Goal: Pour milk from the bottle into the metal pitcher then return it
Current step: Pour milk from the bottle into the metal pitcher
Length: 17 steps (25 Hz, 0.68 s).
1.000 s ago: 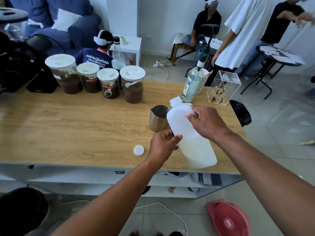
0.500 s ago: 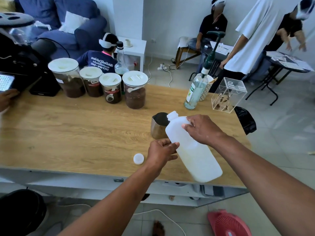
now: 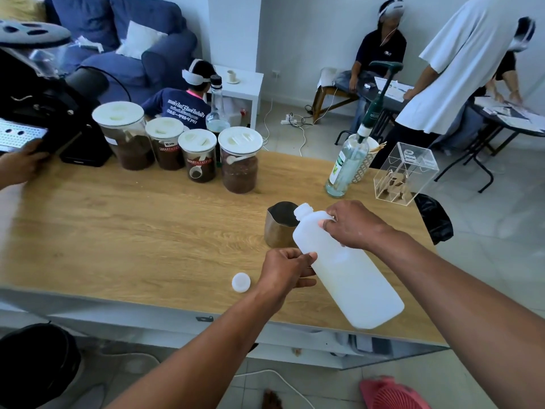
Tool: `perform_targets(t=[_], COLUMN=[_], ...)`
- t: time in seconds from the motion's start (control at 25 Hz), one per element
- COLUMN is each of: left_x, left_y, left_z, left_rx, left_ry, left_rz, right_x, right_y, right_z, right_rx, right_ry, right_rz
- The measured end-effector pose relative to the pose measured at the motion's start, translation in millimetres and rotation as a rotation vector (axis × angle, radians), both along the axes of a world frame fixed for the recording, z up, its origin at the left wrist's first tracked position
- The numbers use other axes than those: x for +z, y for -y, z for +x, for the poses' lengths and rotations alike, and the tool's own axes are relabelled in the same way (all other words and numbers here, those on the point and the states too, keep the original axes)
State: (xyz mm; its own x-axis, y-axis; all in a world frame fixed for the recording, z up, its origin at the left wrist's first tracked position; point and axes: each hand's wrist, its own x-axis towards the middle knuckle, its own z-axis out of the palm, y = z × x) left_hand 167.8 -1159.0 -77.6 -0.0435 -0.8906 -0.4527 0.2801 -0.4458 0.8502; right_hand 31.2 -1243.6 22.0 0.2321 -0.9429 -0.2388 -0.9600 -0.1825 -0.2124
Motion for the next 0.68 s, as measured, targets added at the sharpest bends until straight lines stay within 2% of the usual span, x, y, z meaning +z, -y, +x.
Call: perform_targets(t=[0.68], left_x=[0], left_y=[3], left_z=[-8], left_rx=[0.008], left_ry=[-0.091], left_rz=[0.049], right_x=[5], right_y=[14], right_z=[5], right_rx=[0.062], right_ry=[-0.107], right_rz=[0.052])
